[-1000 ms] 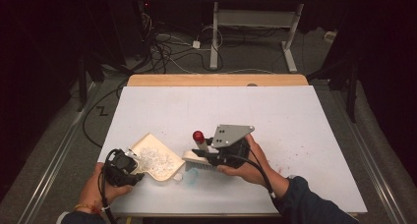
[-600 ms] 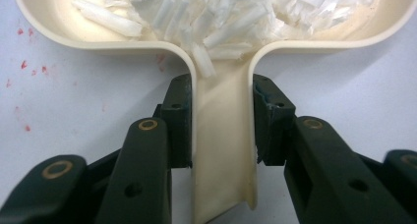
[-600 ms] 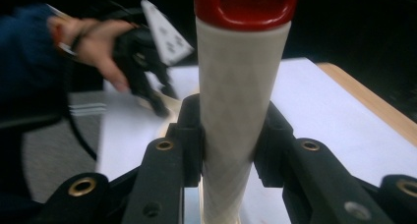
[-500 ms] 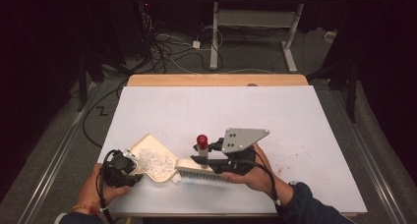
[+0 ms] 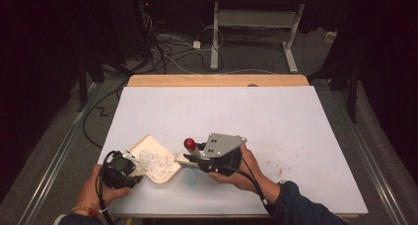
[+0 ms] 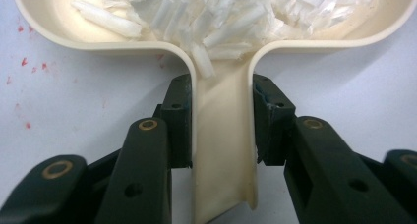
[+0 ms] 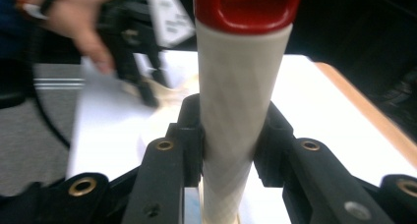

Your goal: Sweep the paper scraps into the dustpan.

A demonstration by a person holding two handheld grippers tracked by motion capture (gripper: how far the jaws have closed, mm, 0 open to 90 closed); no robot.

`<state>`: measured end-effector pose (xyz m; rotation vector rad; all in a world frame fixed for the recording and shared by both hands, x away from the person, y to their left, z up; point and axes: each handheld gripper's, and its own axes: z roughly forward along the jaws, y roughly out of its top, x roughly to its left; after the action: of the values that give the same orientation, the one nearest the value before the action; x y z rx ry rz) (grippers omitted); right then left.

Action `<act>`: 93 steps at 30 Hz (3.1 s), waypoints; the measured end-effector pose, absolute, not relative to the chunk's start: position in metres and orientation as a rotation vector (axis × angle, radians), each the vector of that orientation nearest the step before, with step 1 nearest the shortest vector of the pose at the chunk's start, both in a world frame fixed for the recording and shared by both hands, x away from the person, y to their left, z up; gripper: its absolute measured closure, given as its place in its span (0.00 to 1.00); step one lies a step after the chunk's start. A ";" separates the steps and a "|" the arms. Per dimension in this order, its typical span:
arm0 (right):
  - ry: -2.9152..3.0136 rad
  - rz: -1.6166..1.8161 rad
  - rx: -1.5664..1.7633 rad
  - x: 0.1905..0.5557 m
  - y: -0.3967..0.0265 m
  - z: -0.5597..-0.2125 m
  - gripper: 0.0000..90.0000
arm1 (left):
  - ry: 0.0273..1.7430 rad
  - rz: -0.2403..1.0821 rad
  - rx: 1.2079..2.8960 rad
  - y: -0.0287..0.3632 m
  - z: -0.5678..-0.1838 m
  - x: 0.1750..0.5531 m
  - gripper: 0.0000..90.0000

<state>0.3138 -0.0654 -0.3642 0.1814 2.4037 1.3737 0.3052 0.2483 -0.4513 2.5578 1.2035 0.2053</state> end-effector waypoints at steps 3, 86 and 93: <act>2.375 1.378 0.238 0.326 -0.074 -0.361 0.78 | 1.201 0.206 2.565 0.247 -0.448 0.303 0.70; 2.313 1.510 0.196 0.342 -0.022 -0.382 0.78 | 1.218 0.162 2.575 0.230 -0.449 0.309 0.70; 2.266 1.526 0.175 0.324 -0.040 -0.367 0.78 | 1.252 0.169 2.540 0.230 -0.450 0.311 0.70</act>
<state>0.3243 -0.0399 -0.3666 0.1748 2.2664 1.5264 0.3115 0.2301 -0.4498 2.5402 1.2517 0.1688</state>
